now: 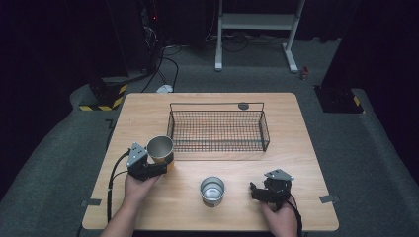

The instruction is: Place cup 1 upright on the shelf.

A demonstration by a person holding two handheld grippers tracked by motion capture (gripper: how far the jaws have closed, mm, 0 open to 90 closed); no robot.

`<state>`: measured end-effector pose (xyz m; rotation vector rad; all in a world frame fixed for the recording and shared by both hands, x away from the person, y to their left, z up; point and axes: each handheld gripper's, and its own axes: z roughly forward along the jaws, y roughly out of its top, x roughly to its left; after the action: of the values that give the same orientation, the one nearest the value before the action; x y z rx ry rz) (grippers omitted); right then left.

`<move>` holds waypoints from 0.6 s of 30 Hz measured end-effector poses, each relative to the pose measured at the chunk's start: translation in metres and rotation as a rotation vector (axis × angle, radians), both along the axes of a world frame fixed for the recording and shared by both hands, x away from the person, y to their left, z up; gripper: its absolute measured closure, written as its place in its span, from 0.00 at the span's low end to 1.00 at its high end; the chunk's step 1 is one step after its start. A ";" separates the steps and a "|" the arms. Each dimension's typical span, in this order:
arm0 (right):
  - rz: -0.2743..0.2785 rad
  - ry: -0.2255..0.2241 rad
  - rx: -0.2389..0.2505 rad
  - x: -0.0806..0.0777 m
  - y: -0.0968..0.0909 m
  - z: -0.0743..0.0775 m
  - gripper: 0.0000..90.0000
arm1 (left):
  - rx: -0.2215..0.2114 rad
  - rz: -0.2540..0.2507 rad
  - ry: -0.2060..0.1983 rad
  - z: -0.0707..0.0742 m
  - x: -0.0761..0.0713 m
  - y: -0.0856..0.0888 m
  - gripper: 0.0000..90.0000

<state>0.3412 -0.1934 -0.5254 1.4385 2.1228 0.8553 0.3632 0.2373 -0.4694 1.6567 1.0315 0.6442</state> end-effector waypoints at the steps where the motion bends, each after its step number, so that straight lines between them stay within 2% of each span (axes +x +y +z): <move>1: 0.000 0.000 0.000 0.000 0.000 0.000 0.11 | -0.002 -0.001 0.001 0.000 0.000 -0.001 0.16; 10: 0.000 0.000 0.000 0.000 0.000 0.000 0.11 | -0.008 -0.020 -0.005 0.005 -0.002 -0.010 0.16; 18: 0.000 -0.001 0.000 0.000 0.000 0.000 0.11 | 0.010 -0.028 -0.010 0.009 0.001 -0.022 0.16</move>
<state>0.3413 -0.1936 -0.5254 1.4376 2.1227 0.8558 0.3638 0.2150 -0.4601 1.6727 0.9977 0.6392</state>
